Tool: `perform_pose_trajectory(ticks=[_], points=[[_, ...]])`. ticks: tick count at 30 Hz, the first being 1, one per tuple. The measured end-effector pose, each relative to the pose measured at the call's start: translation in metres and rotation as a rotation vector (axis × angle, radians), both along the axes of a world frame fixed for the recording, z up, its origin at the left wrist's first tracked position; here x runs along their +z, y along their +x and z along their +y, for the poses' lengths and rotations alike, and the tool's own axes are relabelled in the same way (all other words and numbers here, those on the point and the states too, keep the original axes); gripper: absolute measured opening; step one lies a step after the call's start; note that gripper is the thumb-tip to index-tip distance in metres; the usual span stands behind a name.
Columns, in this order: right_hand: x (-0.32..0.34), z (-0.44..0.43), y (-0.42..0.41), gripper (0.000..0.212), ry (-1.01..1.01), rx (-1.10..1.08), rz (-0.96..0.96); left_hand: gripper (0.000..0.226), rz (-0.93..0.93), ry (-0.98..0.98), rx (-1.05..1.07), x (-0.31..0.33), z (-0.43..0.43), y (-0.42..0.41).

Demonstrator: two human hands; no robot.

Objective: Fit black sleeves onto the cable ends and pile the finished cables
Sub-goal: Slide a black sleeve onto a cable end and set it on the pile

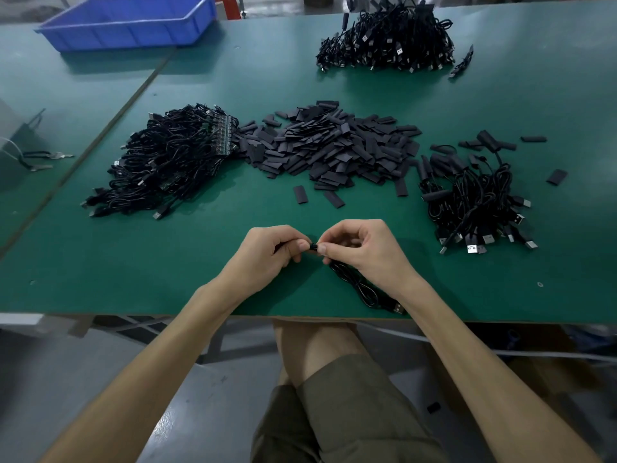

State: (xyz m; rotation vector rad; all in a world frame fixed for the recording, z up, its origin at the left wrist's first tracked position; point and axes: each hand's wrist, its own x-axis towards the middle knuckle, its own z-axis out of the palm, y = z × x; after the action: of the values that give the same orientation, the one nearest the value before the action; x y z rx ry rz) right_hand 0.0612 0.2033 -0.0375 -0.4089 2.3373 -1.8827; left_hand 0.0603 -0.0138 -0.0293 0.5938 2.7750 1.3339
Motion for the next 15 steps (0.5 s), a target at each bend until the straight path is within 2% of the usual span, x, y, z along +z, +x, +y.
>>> perform_pose_trajectory(ticks=[7, 15], points=[[0.0004, 0.0000, 0.0005, 0.006, -0.012, 0.004, -0.005, 0.015, 0.016, -0.043, 0.010, 0.0035, 0.0031, 0.0030], [0.0002, 0.0000, 0.0011, 0.006, -0.020, 0.019, -0.011, 0.014, 0.019, -0.007, -0.013, 0.0014, 0.0005, 0.0032]])
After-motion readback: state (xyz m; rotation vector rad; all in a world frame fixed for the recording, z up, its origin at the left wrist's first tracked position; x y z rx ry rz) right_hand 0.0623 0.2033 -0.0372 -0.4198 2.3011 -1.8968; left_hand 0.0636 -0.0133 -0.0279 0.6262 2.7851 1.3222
